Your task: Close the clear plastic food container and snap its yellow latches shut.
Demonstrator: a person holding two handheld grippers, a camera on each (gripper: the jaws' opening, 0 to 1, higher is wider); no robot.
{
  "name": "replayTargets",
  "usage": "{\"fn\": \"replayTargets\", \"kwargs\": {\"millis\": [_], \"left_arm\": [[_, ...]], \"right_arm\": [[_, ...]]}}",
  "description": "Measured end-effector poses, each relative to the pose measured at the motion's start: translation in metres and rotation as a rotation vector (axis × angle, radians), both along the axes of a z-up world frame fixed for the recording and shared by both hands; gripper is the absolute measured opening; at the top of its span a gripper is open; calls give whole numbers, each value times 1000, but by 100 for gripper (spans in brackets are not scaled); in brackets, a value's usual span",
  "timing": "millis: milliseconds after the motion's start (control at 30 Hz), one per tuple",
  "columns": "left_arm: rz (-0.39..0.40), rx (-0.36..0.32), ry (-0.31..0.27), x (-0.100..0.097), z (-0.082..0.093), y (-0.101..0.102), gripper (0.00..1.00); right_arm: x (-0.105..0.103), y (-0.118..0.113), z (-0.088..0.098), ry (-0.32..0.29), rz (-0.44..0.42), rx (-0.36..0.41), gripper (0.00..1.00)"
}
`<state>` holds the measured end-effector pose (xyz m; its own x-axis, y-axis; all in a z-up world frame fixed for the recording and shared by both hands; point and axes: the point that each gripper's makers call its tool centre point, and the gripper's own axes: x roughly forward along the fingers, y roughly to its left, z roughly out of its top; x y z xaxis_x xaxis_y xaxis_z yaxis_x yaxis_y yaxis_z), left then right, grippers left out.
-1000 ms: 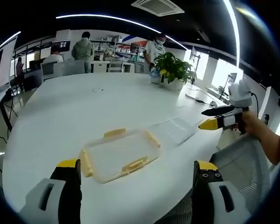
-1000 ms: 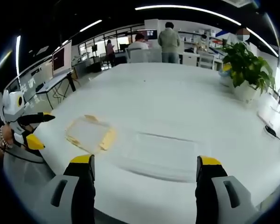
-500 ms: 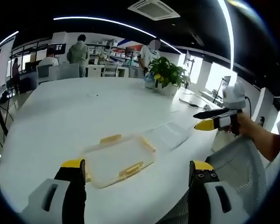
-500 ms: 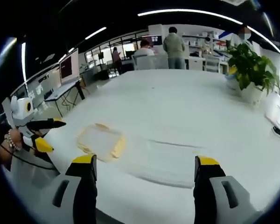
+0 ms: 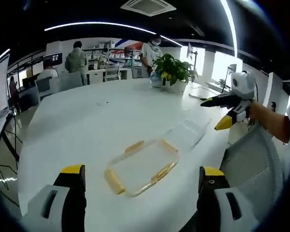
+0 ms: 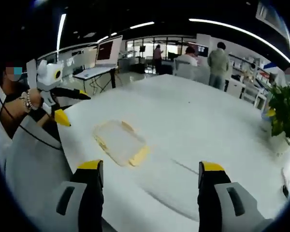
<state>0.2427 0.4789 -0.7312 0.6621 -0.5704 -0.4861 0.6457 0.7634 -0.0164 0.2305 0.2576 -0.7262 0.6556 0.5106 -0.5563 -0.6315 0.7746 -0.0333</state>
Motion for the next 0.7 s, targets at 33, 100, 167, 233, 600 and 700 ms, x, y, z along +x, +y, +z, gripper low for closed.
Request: {"fn": "replayTargets", "kwargs": {"millis": [33,100,167,233,600,700], "left_arm": [[1,0,-55,4,6,0,95],[-22,16,-126,7,12,-1,94],[0,38,-50,5,1,3,95],[-18,45,40,1,-14,3,95],[-43,130,88,15,-36,15,88],[-45,132,86,20,-36,16,87]], "right_arm": [[2,2,2,-1,7,5,79],[5,9,6,-9,44,27,80],[8,14,6,-2,60,28,81],[10,18,3,0,89,6,80],[18,33,-20,55,242,-120,77],[21,36,-21,58,257,-125,77]]}}
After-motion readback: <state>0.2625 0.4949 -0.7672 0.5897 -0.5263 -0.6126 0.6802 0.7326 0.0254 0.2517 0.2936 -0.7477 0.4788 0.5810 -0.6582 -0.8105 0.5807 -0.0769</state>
